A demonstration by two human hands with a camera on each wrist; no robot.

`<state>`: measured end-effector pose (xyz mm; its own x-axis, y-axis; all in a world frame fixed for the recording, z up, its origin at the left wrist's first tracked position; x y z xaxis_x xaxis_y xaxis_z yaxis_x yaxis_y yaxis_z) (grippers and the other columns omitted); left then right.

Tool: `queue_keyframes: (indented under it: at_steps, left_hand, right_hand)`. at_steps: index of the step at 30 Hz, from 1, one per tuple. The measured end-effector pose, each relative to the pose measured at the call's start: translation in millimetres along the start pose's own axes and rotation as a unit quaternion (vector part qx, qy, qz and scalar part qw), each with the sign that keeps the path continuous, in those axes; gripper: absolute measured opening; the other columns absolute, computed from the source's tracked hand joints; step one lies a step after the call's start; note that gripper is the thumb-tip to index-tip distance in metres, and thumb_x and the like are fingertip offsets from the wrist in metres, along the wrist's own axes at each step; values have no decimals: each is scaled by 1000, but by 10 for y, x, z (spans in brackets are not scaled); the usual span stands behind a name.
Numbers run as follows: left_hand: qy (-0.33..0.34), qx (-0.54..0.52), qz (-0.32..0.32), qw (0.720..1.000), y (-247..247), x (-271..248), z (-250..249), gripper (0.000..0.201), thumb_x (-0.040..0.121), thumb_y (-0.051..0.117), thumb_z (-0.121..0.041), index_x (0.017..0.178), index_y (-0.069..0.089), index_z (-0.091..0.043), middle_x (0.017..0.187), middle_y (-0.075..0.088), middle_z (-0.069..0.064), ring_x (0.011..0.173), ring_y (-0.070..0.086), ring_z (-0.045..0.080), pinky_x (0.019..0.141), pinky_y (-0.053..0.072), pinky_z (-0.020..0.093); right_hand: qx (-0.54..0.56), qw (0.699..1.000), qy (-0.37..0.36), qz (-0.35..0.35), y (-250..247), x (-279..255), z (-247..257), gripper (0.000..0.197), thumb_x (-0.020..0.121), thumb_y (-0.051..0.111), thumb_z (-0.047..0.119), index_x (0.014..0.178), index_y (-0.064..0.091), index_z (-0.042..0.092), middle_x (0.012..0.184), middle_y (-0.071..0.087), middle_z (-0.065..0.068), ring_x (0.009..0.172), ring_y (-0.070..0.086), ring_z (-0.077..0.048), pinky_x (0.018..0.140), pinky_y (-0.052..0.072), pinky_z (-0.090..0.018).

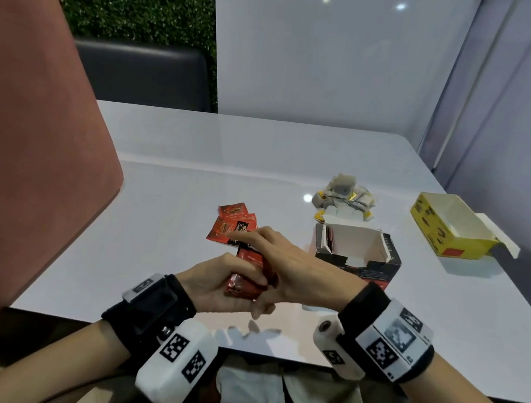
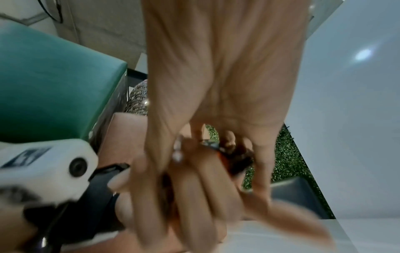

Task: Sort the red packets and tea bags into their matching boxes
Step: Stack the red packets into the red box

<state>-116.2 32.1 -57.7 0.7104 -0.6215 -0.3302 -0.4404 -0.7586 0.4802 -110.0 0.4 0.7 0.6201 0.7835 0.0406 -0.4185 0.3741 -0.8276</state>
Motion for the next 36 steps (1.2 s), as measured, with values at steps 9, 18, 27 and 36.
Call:
queue_keyframes:
  at_steps: [9, 18, 27, 36]
  left_hand:
    - [23, 339, 23, 940, 303, 340, -428, 41, 80, 62, 8, 113, 47, -13, 97, 56, 3, 80, 54, 9, 61, 46, 16]
    - [41, 543, -97, 833, 277, 839, -684, 129, 72, 78, -31, 143, -28, -17, 158, 8, 10, 145, 9, 23, 118, 15, 40]
    - [44, 590, -98, 800, 291, 1112, -416, 119, 76, 74, -11, 144, -24, -7, 142, 38, 21, 126, 44, 31, 103, 39, 34]
    - [33, 588, -107, 801, 215, 1103, -427, 118, 79, 72, -13, 143, -26, -9, 141, 42, 23, 121, 49, 33, 97, 41, 34]
  right_hand:
    - [44, 993, 16, -106, -781, -291, -107, 32, 83, 64, 1, 112, 60, 14, 96, 68, -4, 80, 67, -15, 70, 54, -23]
    - [-274, 945, 77, -160, -1243, -715, -801, 26, 84, 66, 11, 95, 55, 32, 81, 54, 9, 85, 57, -24, 64, 43, -31]
    - [-339, 932, 98, 80, -582, -513, -1192, 32, 88, 56, 17, 119, 61, 23, 119, 60, 2, 113, 50, -20, 75, 35, -22]
    - [-129, 983, 127, -44, -848, -533, -1259, 30, 78, 62, -8, 98, 70, 12, 111, 65, -2, 107, 59, -17, 84, 47, -13]
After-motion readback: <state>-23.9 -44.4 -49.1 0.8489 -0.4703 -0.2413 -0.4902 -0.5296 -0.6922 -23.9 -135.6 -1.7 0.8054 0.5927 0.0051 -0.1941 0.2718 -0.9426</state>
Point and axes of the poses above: each hand's wrist, its own x-axis towards the middle knuckle, its own y-axis out of the palm, z = x × y, the point moved 9 cm from there along x, towards the middle knuckle
